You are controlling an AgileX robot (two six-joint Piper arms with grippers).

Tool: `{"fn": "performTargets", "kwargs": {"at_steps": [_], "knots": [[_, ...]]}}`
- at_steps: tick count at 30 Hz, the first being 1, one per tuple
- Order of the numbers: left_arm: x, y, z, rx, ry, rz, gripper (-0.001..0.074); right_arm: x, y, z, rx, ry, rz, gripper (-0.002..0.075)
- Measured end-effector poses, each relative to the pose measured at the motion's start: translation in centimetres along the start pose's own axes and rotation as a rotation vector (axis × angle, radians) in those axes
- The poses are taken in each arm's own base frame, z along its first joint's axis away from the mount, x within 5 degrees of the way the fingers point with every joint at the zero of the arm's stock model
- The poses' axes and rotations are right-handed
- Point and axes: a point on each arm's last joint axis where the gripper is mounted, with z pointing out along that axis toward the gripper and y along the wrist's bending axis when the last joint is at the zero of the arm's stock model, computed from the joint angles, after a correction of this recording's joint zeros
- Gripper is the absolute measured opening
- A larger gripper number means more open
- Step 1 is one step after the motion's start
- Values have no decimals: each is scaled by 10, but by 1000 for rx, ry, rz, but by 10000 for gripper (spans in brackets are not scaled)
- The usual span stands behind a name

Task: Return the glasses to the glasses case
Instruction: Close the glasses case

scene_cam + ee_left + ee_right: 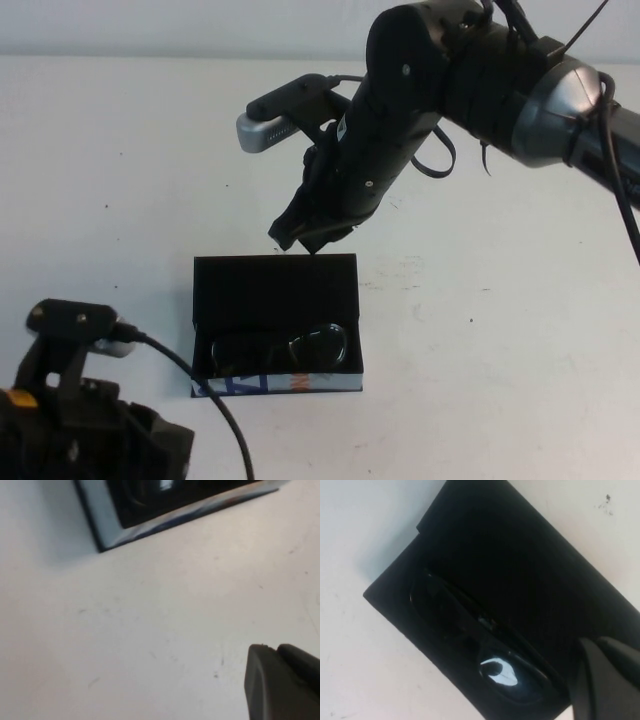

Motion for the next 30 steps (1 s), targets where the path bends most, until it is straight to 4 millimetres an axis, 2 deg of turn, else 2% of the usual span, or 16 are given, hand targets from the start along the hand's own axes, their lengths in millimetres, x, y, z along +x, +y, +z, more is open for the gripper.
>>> {"fn": "performTargets", "kwargs": {"at_steps": [4, 8, 12, 19, 26, 30], "knots": [[-7, -5, 20, 108, 7, 58, -1, -3, -1, 0, 8, -34, 0, -11], [-17, -2, 38, 145, -47, 61, -1, -7, -6, -1, 19, -86, 15, -11], [-22, 4, 60, 155, -69, 88, -1, -8, -21, 0, 12, -118, 66, -11], [-20, 16, 96, 161, -32, 84, -1, -7, -43, 15, 0, -116, 122, -11], [-23, 20, 109, 155, -21, 146, -1, -22, -52, 36, -9, -127, 121, -11], [-24, 21, 112, 150, -17, 173, -1, -30, -59, 57, -19, -108, 122, -11]]}}
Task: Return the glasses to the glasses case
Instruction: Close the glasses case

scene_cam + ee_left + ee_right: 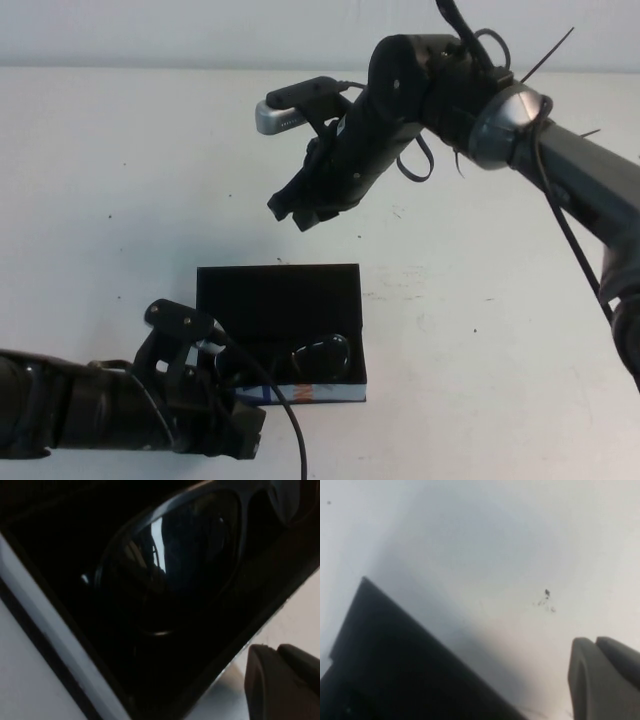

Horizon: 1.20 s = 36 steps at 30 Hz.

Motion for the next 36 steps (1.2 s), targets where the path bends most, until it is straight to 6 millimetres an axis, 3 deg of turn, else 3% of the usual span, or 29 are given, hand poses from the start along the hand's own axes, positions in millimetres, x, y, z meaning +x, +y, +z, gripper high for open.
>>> {"fn": "performTargets", "kwargs": {"at_steps": [6, 12, 28, 36], "knots": [[-2, 3, -1, -14, -6, 21, -1, -1, -9, 29, -12, 51, 3, -11], [-5, 7, -3, -24, -20, 9, -1, 5, -11, 40, -40, 121, 11, -11], [-5, 7, -3, -20, -22, 12, -1, 0, 0, 29, -134, 107, 37, -11], [-5, 7, -3, -20, -23, 14, -1, -5, 22, 17, -142, 88, -7, -11]]}}
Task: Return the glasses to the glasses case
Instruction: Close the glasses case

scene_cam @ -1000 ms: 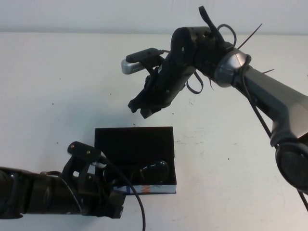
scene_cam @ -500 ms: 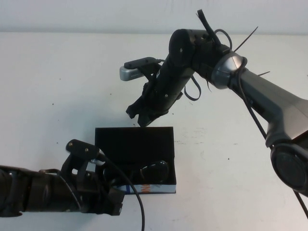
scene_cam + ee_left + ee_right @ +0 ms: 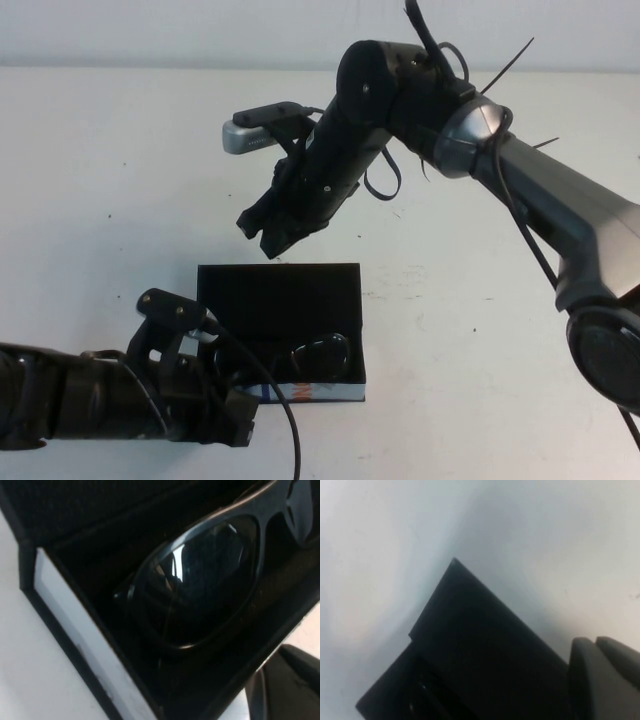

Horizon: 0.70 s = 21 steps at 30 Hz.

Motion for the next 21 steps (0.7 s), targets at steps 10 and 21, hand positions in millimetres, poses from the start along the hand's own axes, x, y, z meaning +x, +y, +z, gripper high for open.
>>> {"fn": "performTargets", "kwargs": {"at_steps": [10, 21], "knots": [[0, 0, 0, -2, 0, 2, -1, 4, -23, -5, 133, 26, 22, -11], [3, 2, 10, 36, 24, -29, -1, 10, -31, 21, 93, 70, 59, -11]]}}
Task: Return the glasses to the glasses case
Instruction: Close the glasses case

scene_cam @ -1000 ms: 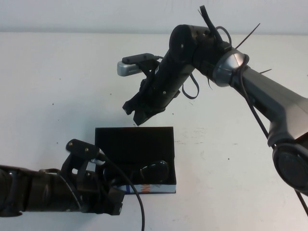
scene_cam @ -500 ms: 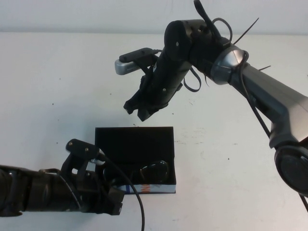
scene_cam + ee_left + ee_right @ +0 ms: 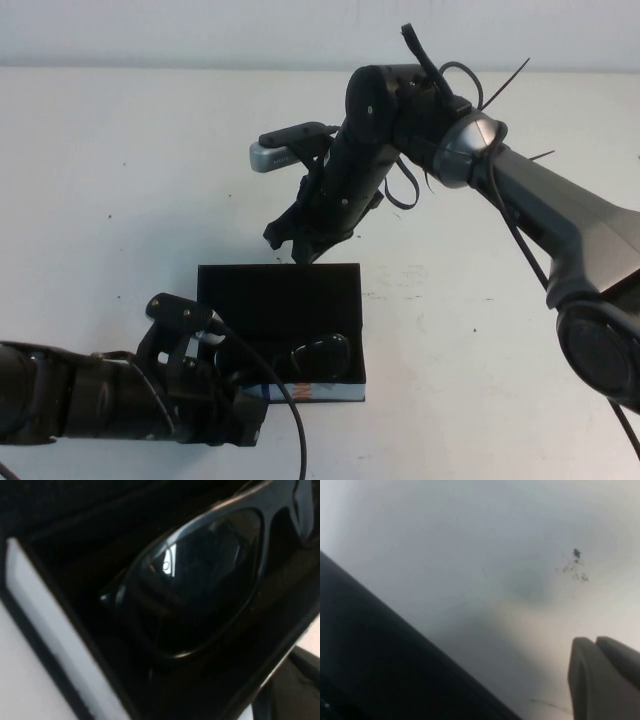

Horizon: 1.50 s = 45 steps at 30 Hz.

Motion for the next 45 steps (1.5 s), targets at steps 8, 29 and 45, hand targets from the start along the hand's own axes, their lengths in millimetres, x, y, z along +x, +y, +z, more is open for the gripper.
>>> {"fn": "performTargets", "kwargs": {"at_steps": [8, 29, 45], "knots": [[-1, -1, 1, 14, -3, 12, -1, -2, 9, -1, -75, -16, 22, -11], [-2, -1, 0, 11, -6, 29, -1, 50, 76, -42, -156, 96, 16, -11], [-9, -12, -24, -23, -35, 89, -1, 85, 69, -3, -167, 265, 80, -11]]}}
